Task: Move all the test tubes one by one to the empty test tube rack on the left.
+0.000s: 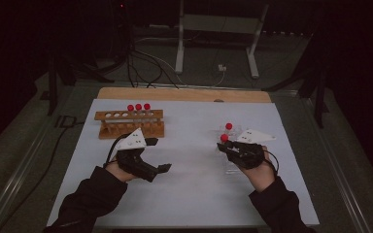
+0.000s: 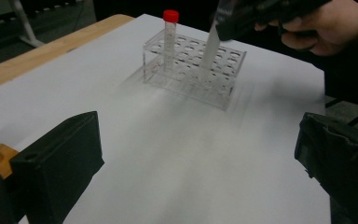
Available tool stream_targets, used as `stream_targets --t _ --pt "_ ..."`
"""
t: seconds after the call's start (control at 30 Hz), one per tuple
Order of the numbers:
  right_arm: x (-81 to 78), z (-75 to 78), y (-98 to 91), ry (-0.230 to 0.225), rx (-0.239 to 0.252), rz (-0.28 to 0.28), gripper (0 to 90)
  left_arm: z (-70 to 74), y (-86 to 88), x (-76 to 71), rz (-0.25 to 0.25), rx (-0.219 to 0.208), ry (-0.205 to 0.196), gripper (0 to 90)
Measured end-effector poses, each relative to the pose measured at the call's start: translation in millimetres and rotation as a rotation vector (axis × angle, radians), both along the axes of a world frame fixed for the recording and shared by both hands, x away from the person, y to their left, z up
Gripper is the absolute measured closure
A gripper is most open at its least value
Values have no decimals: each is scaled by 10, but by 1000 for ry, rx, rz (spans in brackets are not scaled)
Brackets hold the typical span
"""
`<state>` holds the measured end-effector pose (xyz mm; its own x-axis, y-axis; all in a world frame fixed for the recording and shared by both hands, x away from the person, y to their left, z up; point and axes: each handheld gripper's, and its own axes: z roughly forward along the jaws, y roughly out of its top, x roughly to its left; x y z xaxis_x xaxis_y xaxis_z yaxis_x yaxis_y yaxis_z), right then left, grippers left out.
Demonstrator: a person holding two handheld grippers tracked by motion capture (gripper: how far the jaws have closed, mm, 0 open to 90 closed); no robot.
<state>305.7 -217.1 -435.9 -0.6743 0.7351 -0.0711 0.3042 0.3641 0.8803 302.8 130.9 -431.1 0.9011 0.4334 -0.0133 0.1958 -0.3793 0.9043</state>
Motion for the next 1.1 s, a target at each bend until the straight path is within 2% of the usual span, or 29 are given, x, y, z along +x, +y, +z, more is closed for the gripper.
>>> stream_targets --t 0.33,0.73,0.9,0.97,1.1 --pt "-49 -111 234 43 -17 79 750 75 -105 2 -31 -1 -2 16" --pt "-129 -167 433 69 -30 160 750 134 -266 17 -72 -2 -12 41" --pt "-171 -194 521 80 -40 189 750 134 -362 25 -94 1 -20 85" --pt "-184 -201 552 81 -44 200 750 136 -398 19 -110 -2 -23 158" --pt "-199 -203 576 82 -43 211 750 131 -474 12 -131 2 -32 241"
